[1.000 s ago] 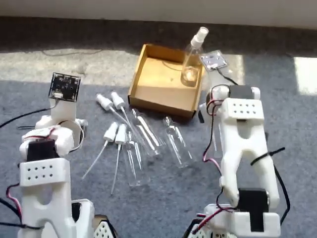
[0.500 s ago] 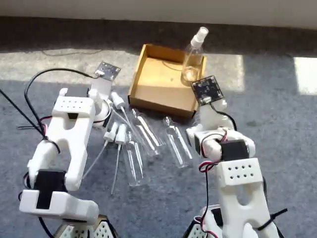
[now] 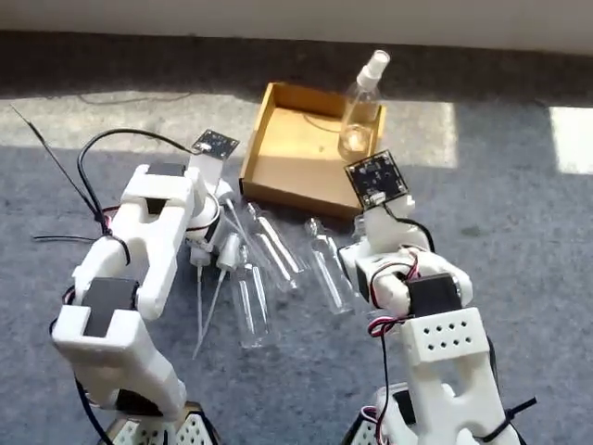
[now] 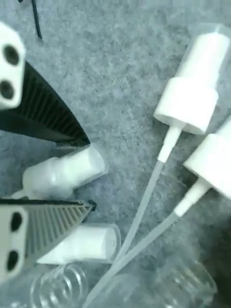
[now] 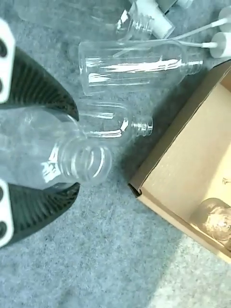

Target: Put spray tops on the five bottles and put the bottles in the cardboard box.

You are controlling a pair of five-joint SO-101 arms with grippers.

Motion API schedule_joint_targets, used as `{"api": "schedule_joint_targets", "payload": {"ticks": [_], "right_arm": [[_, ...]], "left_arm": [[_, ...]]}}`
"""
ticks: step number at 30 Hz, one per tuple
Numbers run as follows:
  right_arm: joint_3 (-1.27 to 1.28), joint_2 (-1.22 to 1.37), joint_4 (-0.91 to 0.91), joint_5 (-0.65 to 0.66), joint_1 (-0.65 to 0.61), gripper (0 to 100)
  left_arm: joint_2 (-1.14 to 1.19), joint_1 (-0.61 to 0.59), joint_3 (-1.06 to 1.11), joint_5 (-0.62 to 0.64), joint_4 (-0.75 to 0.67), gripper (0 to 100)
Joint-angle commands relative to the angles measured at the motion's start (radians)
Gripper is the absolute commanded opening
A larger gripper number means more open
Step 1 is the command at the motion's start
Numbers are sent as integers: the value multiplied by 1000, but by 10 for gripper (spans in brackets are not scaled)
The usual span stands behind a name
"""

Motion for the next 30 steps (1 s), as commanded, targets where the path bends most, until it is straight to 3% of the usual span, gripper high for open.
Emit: {"api": "schedule_joint_targets", "payload": {"ticks": [1,7,10,17,24,30], "right_arm": [[-10,-25,-21,-11,-5,3],[-10,-28,-105,-6,-5,3],[-10,-30,-116,-3,-5,3],[-13,-31,-148,-9,-31,3],[50,-31,-400,-20,-182,3],[142,-31,-654,-166,-232,3]], "left_arm": [[21,8,-38,2,-12,113],[-53,-4,-42,8,-11,8],[-170,-25,-42,8,-6,4],[-539,-64,-159,9,181,4],[-906,-15,-331,124,226,4],[-1032,131,-403,189,141,5]]}}
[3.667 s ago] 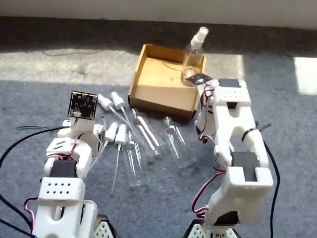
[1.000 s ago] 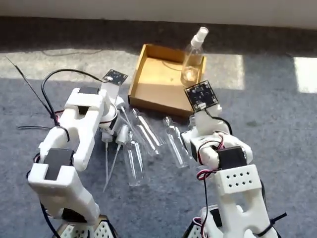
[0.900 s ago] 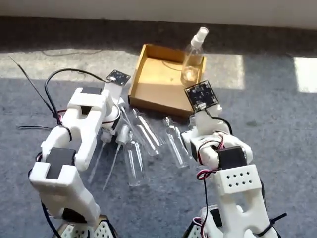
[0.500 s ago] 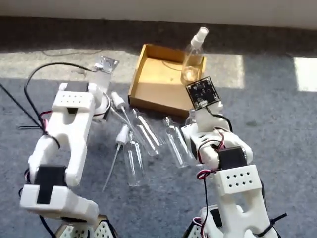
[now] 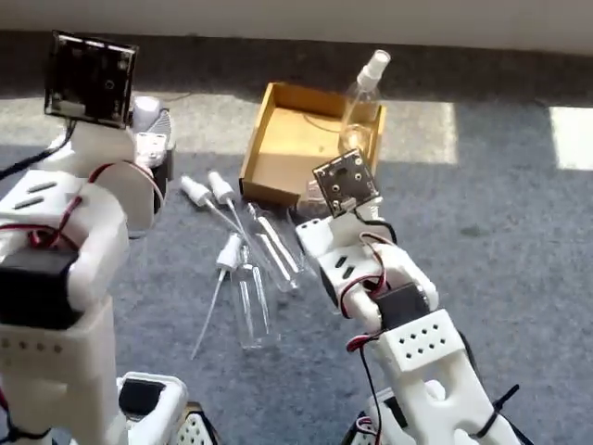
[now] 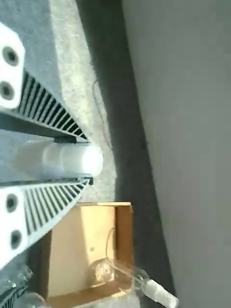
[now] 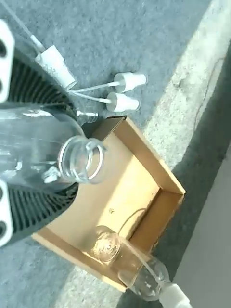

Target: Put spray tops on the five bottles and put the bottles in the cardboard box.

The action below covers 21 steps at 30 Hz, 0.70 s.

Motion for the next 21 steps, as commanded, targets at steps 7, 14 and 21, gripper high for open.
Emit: {"api": "schedule_joint_targets", "payload": {"ticks": [7,14,21], "right_arm": [[77,-30,-176,-49,-119,3],[111,-119,-214,-44,-119,3],[308,-444,-271,-41,-117,3]], "left_arm": [[-47,266,-53,117,-296,5],[-47,401,42,117,-509,5],[-47,407,193,123,-651,5]]}}
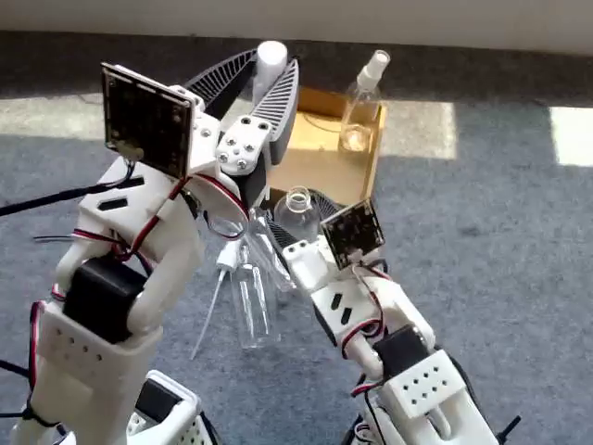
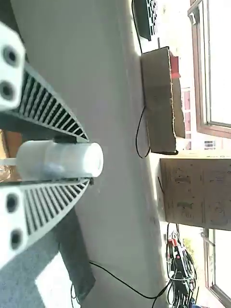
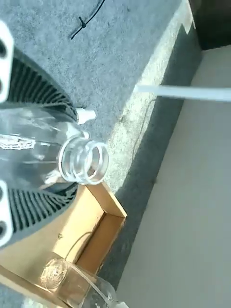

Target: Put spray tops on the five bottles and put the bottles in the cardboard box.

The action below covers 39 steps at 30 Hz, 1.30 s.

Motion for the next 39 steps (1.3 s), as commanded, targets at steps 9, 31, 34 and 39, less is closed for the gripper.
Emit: {"api": "schedule_joint_targets", "payload": {"ticks": [9,31,34,39], "right_arm": [[91,-163,-25,68,-13,3],[84,-170,36,68,-12,3],[84,-170,36,68,-8,3],[84,-165,36,64,-7,3]], "left_arm": [[-7,153,12,8,-95,5],[79,147,223,5,-98,5],[79,122,232,6,-115,5],[77,96,231,8,-110,5]]}}
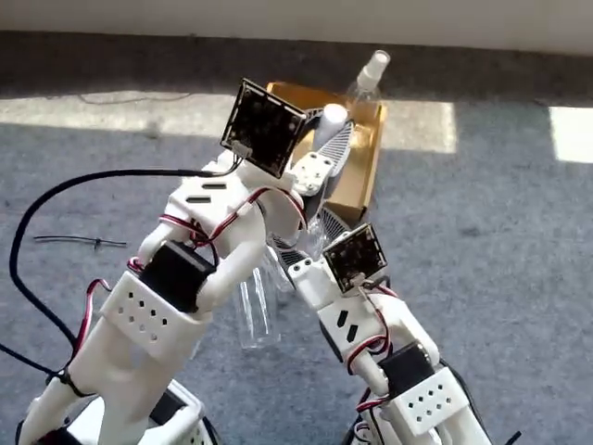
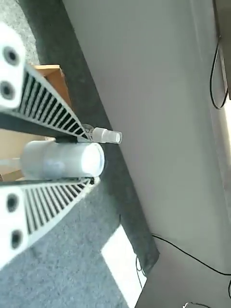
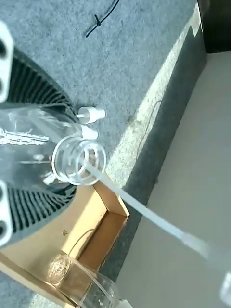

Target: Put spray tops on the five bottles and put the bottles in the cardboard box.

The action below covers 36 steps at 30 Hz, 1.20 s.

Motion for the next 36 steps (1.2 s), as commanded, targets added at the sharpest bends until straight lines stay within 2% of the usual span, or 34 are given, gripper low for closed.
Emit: {"api": "schedule_joint_targets", "payload": {"ticks": [1,10,15,22,28,36], "right_arm": [[-22,-16,-5,8,-4,3],[-33,-15,-4,6,67,3],[-87,-15,87,5,64,3],[-108,-15,108,5,62,3],[-108,-15,108,5,62,3],[-104,-15,108,5,62,3]], "left_arm": [[-5,-18,-4,2,-17,5],[-5,-18,-10,0,213,7],[-5,-18,-4,-2,278,8],[-5,-8,-4,0,334,18],[-5,-8,-13,2,356,163],[-5,-41,-140,-2,358,172]]}}
